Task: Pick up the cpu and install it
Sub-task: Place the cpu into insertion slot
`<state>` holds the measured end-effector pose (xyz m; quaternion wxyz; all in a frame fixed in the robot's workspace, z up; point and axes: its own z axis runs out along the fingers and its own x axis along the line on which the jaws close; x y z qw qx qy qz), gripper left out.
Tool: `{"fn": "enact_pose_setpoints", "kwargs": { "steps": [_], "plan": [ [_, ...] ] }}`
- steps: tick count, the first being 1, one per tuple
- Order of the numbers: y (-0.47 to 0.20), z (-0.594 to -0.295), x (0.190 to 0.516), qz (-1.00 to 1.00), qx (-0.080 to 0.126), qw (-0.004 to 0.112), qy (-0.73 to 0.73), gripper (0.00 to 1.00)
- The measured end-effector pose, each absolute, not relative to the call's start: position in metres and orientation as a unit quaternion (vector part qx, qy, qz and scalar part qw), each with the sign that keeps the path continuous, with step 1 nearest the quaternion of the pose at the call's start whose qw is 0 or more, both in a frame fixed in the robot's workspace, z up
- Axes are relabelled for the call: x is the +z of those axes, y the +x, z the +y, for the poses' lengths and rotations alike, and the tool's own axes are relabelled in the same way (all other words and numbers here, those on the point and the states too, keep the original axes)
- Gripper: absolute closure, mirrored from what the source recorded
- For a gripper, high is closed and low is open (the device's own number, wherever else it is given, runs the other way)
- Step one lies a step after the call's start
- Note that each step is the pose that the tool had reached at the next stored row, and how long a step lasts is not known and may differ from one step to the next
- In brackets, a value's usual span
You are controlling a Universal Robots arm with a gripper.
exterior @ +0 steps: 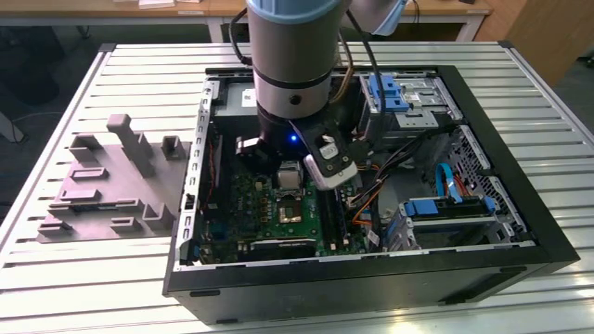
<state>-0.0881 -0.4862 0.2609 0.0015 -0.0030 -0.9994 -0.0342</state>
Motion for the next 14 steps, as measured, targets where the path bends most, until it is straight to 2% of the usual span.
{"fn": "enact_pose_setpoints", "kwargs": {
  "steps": [14],
  "plan": [
    [-0.0881, -0.4865, 0.2578, -1.000, -0.031, 0.001, -0.003, 0.52]
  ]
}}
